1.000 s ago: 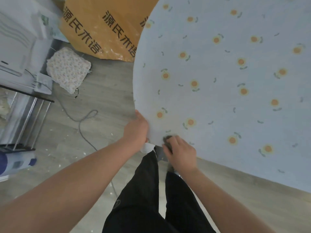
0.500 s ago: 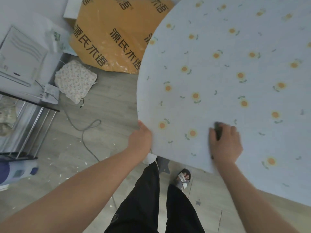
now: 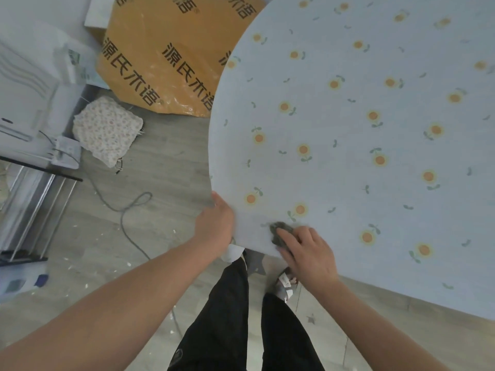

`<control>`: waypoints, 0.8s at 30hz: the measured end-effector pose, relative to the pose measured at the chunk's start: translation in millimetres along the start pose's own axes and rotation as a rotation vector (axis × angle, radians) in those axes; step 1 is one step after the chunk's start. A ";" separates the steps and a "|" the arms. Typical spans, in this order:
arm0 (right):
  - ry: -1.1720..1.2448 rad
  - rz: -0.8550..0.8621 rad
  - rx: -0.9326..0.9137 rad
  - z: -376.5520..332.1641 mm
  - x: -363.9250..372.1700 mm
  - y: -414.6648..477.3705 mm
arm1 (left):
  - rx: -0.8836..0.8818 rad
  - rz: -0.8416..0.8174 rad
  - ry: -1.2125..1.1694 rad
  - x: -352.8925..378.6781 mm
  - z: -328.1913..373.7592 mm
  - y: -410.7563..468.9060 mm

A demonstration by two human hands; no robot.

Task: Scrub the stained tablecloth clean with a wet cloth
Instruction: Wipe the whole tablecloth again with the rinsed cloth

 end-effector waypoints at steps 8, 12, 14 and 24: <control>0.019 0.206 1.006 115.6 -59.2 15.4 | -0.041 -0.102 -0.219 -7.3 -3.2 -10.9; 0.100 0.108 0.761 17.3 -11.1 84.6 | 0.087 -0.126 -0.047 -10.9 -10.8 -7.1; 0.123 -0.009 0.425 -50.5 20.4 105.1 | 0.167 -0.135 0.074 -11.6 -11.9 -2.1; 0.016 0.044 0.563 8.0 19.8 270.2 | 0.690 -0.052 0.427 -49.3 -15.9 26.3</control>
Point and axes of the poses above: each hand's wrist, its own y-axis towards the middle knuckle, its own x-axis out of the palm, z = x × y, the point moved 4 cm from there along y, towards the middle knuckle, and after that the axes turned 3 degrees about -x, right-handed, at the moved point
